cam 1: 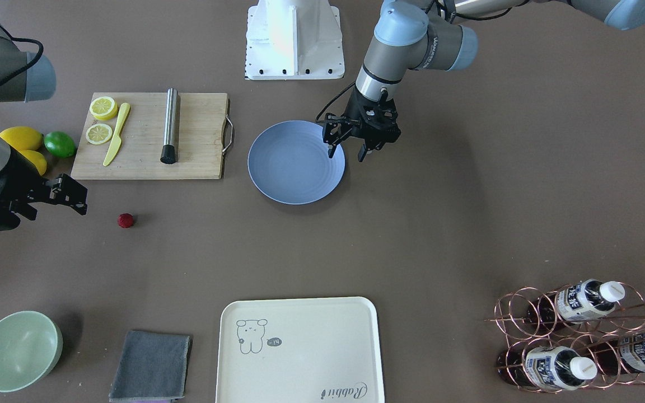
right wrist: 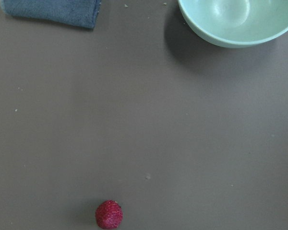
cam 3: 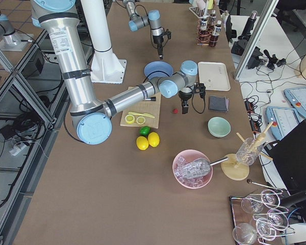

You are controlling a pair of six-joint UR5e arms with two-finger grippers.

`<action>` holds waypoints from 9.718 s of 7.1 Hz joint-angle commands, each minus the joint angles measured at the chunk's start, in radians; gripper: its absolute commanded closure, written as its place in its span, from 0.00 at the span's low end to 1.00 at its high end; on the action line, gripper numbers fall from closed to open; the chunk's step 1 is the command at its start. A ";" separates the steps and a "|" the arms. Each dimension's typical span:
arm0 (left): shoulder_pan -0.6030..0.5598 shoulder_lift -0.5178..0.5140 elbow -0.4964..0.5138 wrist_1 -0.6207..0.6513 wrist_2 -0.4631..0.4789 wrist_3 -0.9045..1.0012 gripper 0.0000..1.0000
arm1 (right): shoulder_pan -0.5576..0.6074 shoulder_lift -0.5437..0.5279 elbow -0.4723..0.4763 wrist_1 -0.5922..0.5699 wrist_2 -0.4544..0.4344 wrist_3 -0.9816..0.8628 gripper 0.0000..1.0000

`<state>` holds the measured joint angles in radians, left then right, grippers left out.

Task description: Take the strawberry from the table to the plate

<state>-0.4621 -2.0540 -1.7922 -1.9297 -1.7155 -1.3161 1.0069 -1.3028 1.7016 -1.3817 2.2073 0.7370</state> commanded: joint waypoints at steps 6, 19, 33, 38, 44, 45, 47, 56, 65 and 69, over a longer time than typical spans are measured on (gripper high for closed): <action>-0.085 0.011 -0.012 0.000 -0.050 0.073 0.02 | -0.167 0.031 -0.117 0.204 -0.110 0.231 0.00; -0.275 0.173 -0.096 0.001 -0.056 0.567 0.02 | -0.198 0.074 -0.013 0.167 -0.146 0.310 1.00; -0.938 0.543 0.037 0.086 -0.510 1.134 0.02 | -0.622 0.470 -0.152 -0.007 -0.521 0.449 1.00; -0.940 0.537 0.042 0.087 -0.510 1.134 0.02 | -0.634 0.459 -0.149 0.003 -0.518 0.478 0.00; -0.987 0.532 0.037 0.176 -0.510 1.295 0.02 | -0.112 0.009 0.118 0.001 -0.057 0.030 0.00; -0.994 0.534 0.036 0.179 -0.513 1.295 0.02 | 0.015 -0.066 0.106 -0.002 0.013 -0.126 0.00; -0.994 0.538 0.036 0.179 -0.515 1.299 0.02 | 0.247 -0.173 0.022 -0.005 0.089 -0.385 0.00; -1.024 0.541 0.040 0.212 -0.586 1.298 0.02 | 0.631 -0.207 -0.142 -0.169 0.161 -0.754 0.00; -1.115 0.586 0.057 0.212 -0.586 1.299 0.02 | 0.619 -0.217 -0.115 -0.174 0.157 -0.751 0.00; -1.116 0.588 0.059 0.212 -0.584 1.299 0.02 | 0.618 -0.219 -0.115 -0.171 0.157 -0.751 0.00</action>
<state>-1.5776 -1.4677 -1.7335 -1.7181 -2.2995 -0.0169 1.6246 -1.5216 1.5861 -1.5529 2.3639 -0.0138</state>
